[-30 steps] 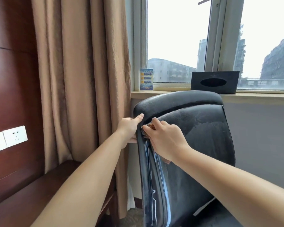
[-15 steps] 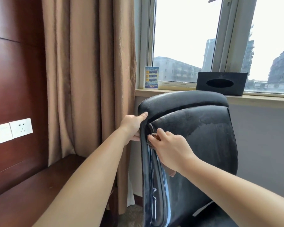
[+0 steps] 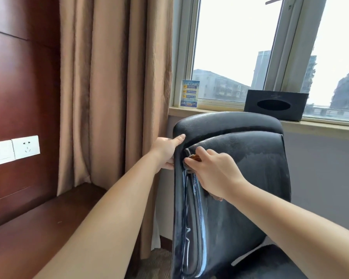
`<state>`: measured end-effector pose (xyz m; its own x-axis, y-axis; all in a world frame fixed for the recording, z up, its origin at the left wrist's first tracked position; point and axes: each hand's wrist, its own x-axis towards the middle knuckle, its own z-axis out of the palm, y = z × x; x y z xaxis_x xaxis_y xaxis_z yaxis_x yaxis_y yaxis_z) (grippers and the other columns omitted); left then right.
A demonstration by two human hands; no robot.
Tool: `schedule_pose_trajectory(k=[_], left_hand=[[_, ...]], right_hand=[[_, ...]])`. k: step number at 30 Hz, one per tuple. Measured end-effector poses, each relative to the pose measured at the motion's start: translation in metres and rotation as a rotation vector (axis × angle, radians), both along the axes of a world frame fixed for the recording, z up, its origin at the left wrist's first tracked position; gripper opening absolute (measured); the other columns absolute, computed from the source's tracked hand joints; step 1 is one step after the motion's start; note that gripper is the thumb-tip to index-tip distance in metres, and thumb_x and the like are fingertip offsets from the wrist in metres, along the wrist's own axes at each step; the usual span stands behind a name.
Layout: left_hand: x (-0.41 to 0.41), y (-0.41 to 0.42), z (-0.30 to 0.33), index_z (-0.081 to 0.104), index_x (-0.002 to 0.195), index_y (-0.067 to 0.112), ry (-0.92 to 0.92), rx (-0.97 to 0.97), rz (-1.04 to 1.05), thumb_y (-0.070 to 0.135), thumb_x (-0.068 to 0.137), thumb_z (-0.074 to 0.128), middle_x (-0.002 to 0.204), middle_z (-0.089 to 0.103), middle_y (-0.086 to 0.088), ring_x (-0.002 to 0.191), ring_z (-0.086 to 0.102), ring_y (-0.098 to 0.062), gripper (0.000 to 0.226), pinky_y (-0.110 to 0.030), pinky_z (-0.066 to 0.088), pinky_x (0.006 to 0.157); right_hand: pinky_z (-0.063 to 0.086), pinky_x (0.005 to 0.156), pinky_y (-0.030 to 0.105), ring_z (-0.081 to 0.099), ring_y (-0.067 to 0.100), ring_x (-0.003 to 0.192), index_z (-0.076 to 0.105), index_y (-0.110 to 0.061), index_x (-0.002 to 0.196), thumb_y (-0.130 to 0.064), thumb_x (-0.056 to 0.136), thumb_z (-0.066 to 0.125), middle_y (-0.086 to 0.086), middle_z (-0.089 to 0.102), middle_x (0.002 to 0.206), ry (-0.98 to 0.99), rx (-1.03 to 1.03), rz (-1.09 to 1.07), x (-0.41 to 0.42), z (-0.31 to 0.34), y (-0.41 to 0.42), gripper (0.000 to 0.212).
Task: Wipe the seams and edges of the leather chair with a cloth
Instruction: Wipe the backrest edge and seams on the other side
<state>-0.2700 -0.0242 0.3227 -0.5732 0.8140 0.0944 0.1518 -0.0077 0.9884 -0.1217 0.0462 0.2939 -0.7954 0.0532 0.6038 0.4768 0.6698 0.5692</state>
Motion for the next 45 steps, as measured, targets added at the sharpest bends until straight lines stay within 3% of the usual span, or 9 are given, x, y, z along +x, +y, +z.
schedule_pose_trajectory(k=[6, 10, 15, 19, 26, 31, 36, 42, 45], left_hand=[[-0.001, 0.001, -0.004, 0.064, 0.109, 0.009, 0.027, 0.012, 0.018, 0.047, 0.092, 0.059, 0.093, 0.072, -0.01, 0.085, 0.071, -0.028, 0.042, -0.044, 0.06, 0.076], [0.0, 0.007, -0.007, 0.067, 0.102, 0.013, 0.063, 0.015, 0.081, 0.052, 0.089, 0.06, 0.101, 0.071, -0.01, 0.091, 0.069, -0.031, 0.042, -0.046, 0.061, 0.073], [0.002, 0.006, -0.01, 0.066, 0.095, 0.012, 0.119, 0.002, 0.115, 0.052, 0.091, 0.056, 0.098, 0.071, -0.01, 0.089, 0.069, -0.028, 0.042, -0.045, 0.061, 0.07], [0.003, 0.008, -0.014, 0.065, 0.097, 0.01, 0.109, -0.011, 0.108, 0.053, 0.091, 0.055, 0.102, 0.069, -0.011, 0.089, 0.068, -0.028, 0.045, -0.038, 0.061, 0.062], [0.003, 0.006, -0.019, 0.065, 0.096, 0.008, 0.089, 0.004, 0.126, 0.051, 0.091, 0.057, 0.104, 0.068, -0.014, 0.093, 0.067, -0.031, 0.044, -0.049, 0.06, 0.073], [0.006, 0.006, -0.019, 0.065, 0.103, 0.001, 0.08, 0.027, 0.123, 0.049, 0.092, 0.056, 0.106, 0.069, -0.016, 0.094, 0.067, -0.031, 0.05, -0.048, 0.06, 0.073], [0.004, 0.002, -0.017, 0.063, 0.087, 0.017, 0.059, 0.025, 0.071, 0.046, 0.095, 0.055, 0.105, 0.07, -0.011, 0.095, 0.068, -0.028, 0.031, -0.043, 0.06, 0.073], [0.0, 0.004, -0.019, 0.065, 0.112, 0.011, 0.052, 0.015, 0.069, 0.05, 0.093, 0.055, 0.109, 0.069, -0.01, 0.099, 0.067, -0.03, 0.044, -0.046, 0.06, 0.075], [-0.002, 0.002, -0.02, 0.065, 0.112, 0.012, 0.051, 0.002, 0.053, 0.051, 0.092, 0.056, 0.108, 0.069, -0.01, 0.099, 0.067, -0.03, 0.045, -0.046, 0.06, 0.075]], right_hand=[[0.019, 0.039, 0.023, 0.043, 0.018, 0.043, 0.07, -0.024, 0.093, -0.022, 0.05, 0.082, 0.002, 0.053, 0.073, -0.107, 0.059, 0.025, 0.007, -0.012, 0.001, 0.044], [0.026, 0.038, 0.023, 0.048, 0.023, 0.048, 0.07, -0.022, 0.105, -0.015, 0.057, 0.081, 0.007, 0.058, 0.082, 0.116, -0.037, 0.011, 0.004, 0.002, 0.008, 0.049], [0.024, 0.034, 0.022, 0.045, 0.02, 0.048, 0.068, -0.02, 0.11, -0.014, 0.05, 0.084, 0.007, 0.056, 0.081, 0.063, -0.033, -0.016, 0.015, -0.018, 0.011, 0.062], [0.031, 0.032, 0.023, 0.049, 0.022, 0.048, 0.07, -0.025, 0.103, -0.017, 0.06, 0.083, 0.006, 0.056, 0.08, 0.134, -0.094, -0.02, 0.011, -0.007, 0.012, 0.045], [0.029, 0.034, 0.023, 0.051, 0.022, 0.046, 0.068, -0.023, 0.109, -0.022, 0.064, 0.081, 0.005, 0.057, 0.081, 0.102, -0.117, 0.015, 0.016, -0.03, 0.01, 0.046], [0.03, 0.037, 0.021, 0.057, 0.025, 0.052, 0.07, -0.024, 0.107, -0.026, 0.07, 0.078, 0.007, 0.06, 0.083, 0.262, -0.175, 0.014, 0.0, -0.002, 0.01, 0.038], [0.029, 0.034, 0.022, 0.053, 0.022, 0.048, 0.067, -0.023, 0.114, -0.027, 0.074, 0.076, 0.005, 0.055, 0.079, 0.249, -0.236, 0.022, 0.0, -0.019, 0.007, 0.042], [0.039, 0.048, 0.029, 0.061, 0.029, 0.074, 0.058, -0.026, 0.127, -0.028, 0.09, 0.058, 0.008, 0.056, 0.099, 0.262, -0.294, -0.001, -0.008, 0.005, 0.005, 0.037], [0.033, 0.037, 0.024, 0.056, 0.025, 0.053, 0.066, -0.021, 0.116, -0.025, 0.078, 0.073, 0.007, 0.056, 0.083, 0.26, -0.327, 0.035, -0.005, -0.011, -0.001, 0.039]])
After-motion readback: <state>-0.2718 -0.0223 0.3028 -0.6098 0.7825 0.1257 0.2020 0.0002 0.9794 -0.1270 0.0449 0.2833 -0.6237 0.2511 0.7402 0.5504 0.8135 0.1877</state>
